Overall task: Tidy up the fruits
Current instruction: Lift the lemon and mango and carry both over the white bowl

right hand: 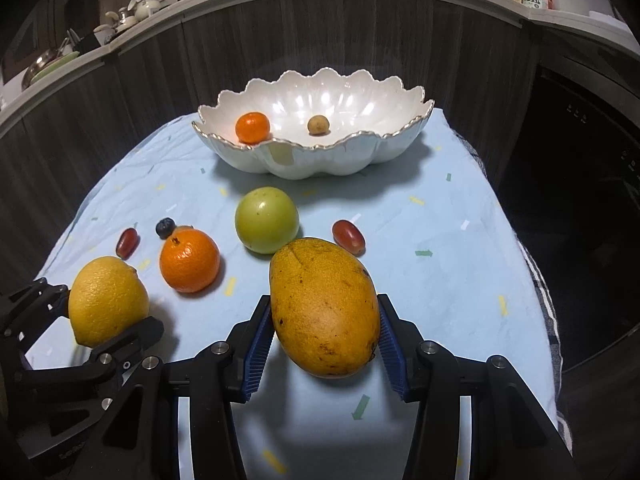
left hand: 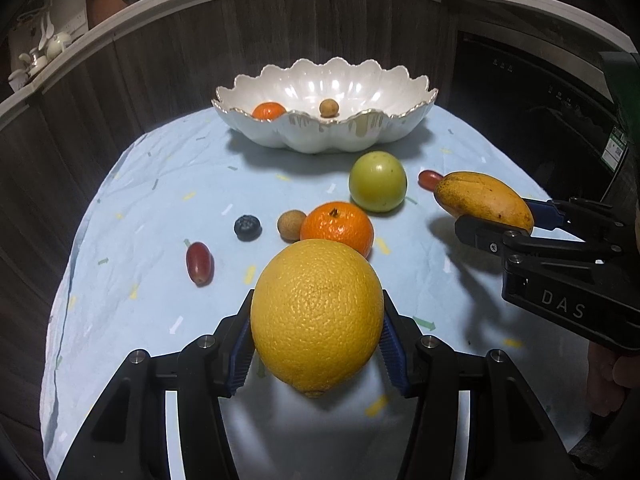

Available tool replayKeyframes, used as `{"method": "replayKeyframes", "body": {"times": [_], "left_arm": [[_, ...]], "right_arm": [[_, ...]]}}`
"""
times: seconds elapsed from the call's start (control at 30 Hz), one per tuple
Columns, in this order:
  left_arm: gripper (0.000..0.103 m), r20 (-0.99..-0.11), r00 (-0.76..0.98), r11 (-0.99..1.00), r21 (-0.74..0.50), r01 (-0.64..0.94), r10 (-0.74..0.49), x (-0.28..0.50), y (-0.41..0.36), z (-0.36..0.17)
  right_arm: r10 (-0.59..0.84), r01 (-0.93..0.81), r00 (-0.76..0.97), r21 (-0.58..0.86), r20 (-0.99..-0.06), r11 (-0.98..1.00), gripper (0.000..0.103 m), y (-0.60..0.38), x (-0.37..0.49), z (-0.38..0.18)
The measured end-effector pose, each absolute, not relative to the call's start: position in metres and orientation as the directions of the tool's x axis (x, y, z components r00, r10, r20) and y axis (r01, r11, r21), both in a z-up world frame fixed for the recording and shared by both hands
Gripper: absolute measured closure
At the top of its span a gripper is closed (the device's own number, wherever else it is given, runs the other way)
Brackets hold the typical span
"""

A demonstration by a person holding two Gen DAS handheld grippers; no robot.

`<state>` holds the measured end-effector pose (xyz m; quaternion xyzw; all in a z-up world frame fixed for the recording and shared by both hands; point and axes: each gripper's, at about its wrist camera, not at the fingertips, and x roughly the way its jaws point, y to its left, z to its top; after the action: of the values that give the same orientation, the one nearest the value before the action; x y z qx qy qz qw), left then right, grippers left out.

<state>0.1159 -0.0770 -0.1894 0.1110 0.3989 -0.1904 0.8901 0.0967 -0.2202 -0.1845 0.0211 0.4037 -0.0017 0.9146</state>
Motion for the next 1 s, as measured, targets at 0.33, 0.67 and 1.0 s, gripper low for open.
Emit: {"method": "replayKeyframes", "body": {"times": [0.33, 0.67, 1.0], "left_arm": [[0.050, -0.732, 0.633, 0.906, 0.050, 0.420, -0.253, 0.118, -0.077, -0.173], [0.050, -0.718, 0.651, 0.913, 0.051, 0.405, -0.248, 0.129, -0.078, -0.157], [0.050, -0.694, 0.677, 0.921, 0.054, 0.387, -0.243, 0.148, -0.081, -0.140]], "right_arm": [[0.011, 0.030, 0.722, 0.047, -0.692, 0.998, 0.053, -0.222, 0.095, -0.175], [0.004, 0.041, 0.744, 0.051, -0.668, 0.998, 0.053, -0.226, 0.098, -0.161], [-0.010, 0.054, 0.774, 0.050, -0.634, 0.997, 0.053, -0.233, 0.107, -0.145]]}}
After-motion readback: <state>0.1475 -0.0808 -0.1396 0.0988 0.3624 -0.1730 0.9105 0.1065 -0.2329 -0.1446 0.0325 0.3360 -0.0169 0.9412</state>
